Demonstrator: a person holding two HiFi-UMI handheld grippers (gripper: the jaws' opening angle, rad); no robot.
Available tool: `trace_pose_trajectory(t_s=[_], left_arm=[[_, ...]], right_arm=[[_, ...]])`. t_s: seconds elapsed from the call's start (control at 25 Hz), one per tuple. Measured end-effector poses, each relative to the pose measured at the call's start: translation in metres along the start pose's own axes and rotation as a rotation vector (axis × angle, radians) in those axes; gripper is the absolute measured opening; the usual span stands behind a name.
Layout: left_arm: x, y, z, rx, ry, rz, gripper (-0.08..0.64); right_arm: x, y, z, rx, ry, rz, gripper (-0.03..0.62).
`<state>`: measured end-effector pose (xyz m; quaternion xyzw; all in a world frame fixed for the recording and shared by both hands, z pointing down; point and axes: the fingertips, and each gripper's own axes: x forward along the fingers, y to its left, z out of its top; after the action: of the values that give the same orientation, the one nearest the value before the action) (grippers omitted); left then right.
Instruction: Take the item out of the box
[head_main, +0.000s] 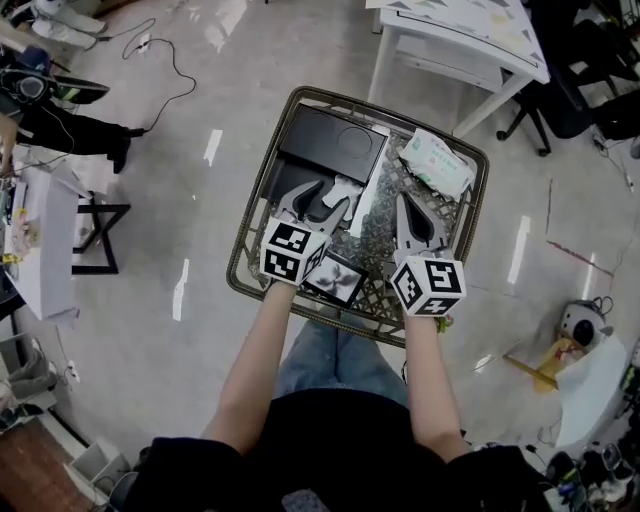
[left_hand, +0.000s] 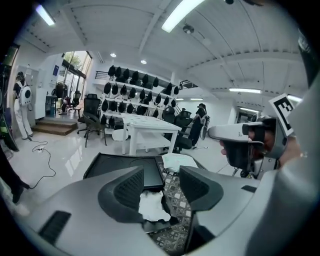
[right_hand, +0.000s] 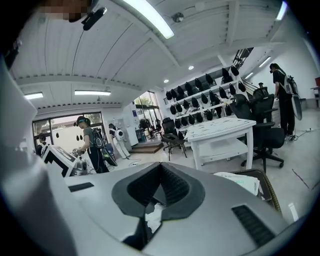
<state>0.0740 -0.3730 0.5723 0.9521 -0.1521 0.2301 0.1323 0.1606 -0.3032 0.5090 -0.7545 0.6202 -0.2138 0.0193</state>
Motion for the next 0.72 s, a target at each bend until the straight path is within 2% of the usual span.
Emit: trace_pose_trajectory(t_s=[0.48, 0.72], left_arm=[[0.074, 0.013, -0.077, 0.002, 0.350, 0.009, 0.218], [0.095, 0.015, -0.107, -0.008, 0.493, -0.001, 0.173]], right_arm=[[0.036, -0.030, -0.039, 0.008, 0.081, -0.018, 0.003], [0.044, -0.037, -0.048, 0.004, 0.103, -0.017, 0.003]])
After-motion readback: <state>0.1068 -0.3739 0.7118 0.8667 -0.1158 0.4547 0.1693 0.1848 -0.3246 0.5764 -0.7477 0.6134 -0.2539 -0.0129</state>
